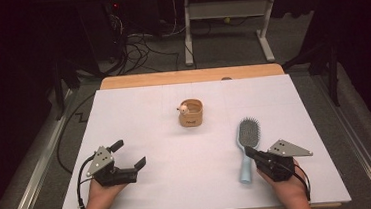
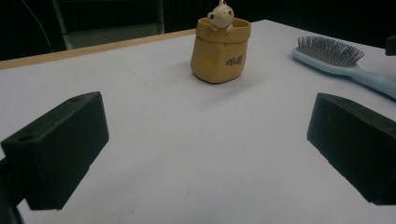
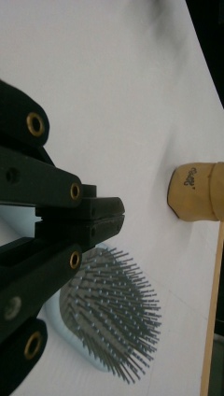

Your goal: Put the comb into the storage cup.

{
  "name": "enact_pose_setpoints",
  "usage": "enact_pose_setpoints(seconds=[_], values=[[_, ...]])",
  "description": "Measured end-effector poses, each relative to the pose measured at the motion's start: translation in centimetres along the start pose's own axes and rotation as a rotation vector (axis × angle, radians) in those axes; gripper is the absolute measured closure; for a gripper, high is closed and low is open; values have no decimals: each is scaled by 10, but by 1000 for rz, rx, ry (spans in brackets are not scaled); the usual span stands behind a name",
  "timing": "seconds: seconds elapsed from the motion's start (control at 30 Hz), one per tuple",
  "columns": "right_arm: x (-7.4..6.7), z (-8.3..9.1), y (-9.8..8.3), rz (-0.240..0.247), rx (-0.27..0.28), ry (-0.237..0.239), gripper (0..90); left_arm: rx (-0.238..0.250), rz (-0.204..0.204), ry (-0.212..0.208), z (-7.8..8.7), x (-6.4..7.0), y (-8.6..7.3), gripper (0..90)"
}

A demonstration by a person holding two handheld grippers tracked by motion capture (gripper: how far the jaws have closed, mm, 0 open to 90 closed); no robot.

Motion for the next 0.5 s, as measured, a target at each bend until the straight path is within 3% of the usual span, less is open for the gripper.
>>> enact_pose_setpoints(seconds=[0.5], values=[[-16,-3,-1,44,-33,49,900,9,7,-5,1,1,1,0]])
Point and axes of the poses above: each handheld gripper's, and its own axes: z roughly backward along the jaws, y roughly out of its top, x roughly to its right, the point moved 4 cm from there along -z, roughly forward along the jaws, and after that the axes turned 13 degrees about -y, right-handed, at the moved point
